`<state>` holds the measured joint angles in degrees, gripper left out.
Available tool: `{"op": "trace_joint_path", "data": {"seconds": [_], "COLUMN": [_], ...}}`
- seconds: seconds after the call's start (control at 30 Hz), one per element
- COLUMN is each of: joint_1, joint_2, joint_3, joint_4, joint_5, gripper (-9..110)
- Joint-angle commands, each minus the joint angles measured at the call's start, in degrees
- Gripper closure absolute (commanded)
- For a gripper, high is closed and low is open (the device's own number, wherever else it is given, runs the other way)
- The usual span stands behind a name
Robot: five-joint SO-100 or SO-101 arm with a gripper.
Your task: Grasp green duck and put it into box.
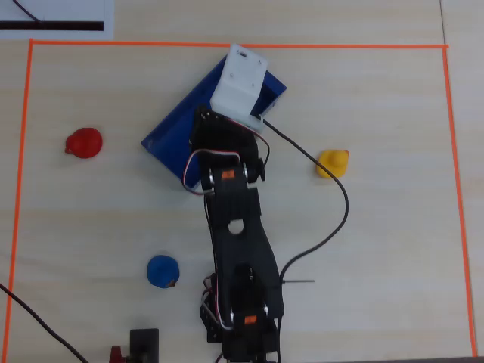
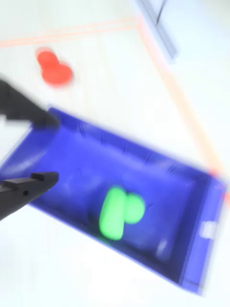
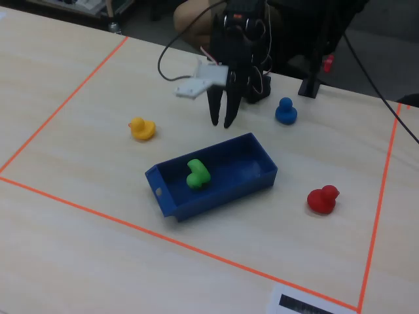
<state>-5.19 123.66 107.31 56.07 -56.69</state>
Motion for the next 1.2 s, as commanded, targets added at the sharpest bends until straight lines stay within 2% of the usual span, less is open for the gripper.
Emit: {"op": "trace_joint_path", "data": {"seconds": [0.0, 0.17, 0.33, 0.5, 0.7, 0.77, 1.17], "joint_1": [-4.31, -2.99, -0.18, 0.00, 0.26, 0.00, 0.35], "joint_2": [29.36, 52.03, 65.92, 65.92, 66.09, 66.01, 66.01], "joint_3": [11.25, 29.53, 43.51, 53.09, 70.93, 70.93, 70.93], "joint_4": [2.37, 8.09, 13.36, 14.15, 15.82, 18.98, 18.90], "joint_5": [-0.09, -5.63, -8.09, -8.61, -17.84, -16.79, -14.94], "gripper": [101, 101, 101, 101, 101, 101, 100]}}
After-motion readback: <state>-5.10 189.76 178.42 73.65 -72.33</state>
